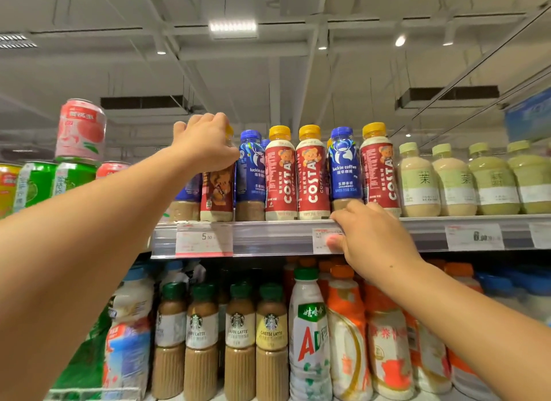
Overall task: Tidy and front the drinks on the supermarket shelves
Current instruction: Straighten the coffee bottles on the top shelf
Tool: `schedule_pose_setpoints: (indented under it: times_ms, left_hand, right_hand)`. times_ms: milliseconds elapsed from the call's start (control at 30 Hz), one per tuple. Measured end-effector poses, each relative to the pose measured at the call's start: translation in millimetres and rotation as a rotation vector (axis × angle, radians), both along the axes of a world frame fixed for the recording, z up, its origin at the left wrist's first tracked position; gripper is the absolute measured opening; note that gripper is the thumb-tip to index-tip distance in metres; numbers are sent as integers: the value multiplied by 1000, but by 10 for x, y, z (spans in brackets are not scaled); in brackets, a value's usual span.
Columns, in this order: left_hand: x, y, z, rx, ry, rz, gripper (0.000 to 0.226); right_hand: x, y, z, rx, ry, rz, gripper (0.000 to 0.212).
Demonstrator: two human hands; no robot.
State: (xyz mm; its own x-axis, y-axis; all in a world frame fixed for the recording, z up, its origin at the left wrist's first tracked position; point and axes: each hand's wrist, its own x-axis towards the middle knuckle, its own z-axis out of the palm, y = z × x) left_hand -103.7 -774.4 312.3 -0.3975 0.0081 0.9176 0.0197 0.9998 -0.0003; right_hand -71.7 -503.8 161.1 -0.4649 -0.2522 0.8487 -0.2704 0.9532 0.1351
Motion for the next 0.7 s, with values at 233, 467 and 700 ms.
schedule_pose_setpoints:
  times_ms: [233, 467, 700]
  left_hand:
    - [218, 79, -101, 38, 7, -114, 52]
    - [485, 160, -320, 210, 121, -552, 67]
    - [990, 344, -555, 449, 80, -919, 67]
  right_hand:
    - [-1, -15, -18, -10, -4, -25, 46]
    - [-5, -24, -12, -19, -5, -48, 44]
    - [144, -60, 74, -102, -179, -38, 46]
